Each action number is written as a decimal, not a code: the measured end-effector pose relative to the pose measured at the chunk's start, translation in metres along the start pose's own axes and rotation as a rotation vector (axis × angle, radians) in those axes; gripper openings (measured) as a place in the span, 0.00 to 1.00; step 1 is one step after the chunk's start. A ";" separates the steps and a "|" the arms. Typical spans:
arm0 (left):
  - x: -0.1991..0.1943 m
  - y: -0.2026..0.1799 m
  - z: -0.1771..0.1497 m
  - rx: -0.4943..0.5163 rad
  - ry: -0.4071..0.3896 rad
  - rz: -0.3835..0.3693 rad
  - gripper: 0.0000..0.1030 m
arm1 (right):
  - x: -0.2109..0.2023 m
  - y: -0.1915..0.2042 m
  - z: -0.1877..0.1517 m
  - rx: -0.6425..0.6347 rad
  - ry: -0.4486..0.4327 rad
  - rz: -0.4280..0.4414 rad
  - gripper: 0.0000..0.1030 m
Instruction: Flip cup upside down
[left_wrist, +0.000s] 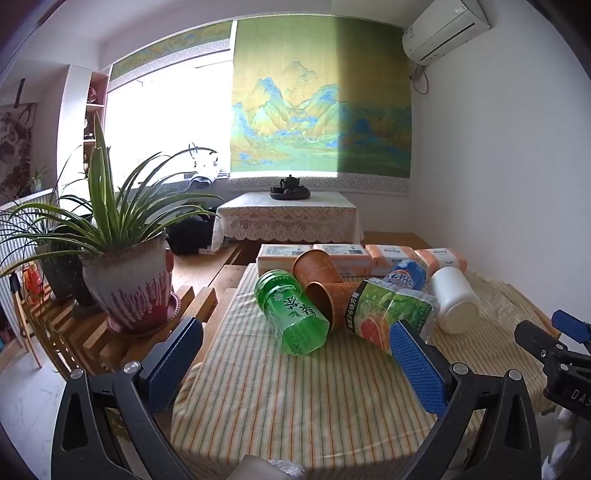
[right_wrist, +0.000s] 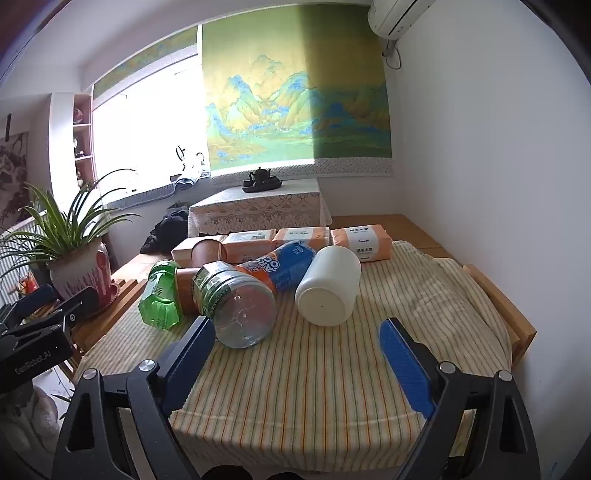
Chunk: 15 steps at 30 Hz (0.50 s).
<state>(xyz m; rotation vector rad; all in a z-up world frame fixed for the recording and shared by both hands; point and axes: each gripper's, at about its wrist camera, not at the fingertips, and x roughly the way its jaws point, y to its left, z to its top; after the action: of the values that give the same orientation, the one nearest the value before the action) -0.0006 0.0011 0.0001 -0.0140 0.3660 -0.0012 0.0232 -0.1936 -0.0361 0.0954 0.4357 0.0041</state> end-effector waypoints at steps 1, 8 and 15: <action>0.000 0.000 0.000 0.002 0.000 0.001 0.99 | 0.000 0.000 0.000 -0.007 -0.008 -0.003 0.86; 0.003 0.003 -0.001 -0.004 0.010 0.001 0.99 | 0.000 0.001 0.000 -0.007 0.004 0.001 0.86; 0.004 0.002 -0.001 0.004 0.016 0.004 0.99 | 0.007 -0.001 -0.001 0.002 0.005 -0.007 0.86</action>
<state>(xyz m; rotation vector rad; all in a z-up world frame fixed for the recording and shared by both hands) 0.0024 0.0027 -0.0025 -0.0095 0.3817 0.0016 0.0290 -0.1939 -0.0396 0.0957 0.4412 -0.0034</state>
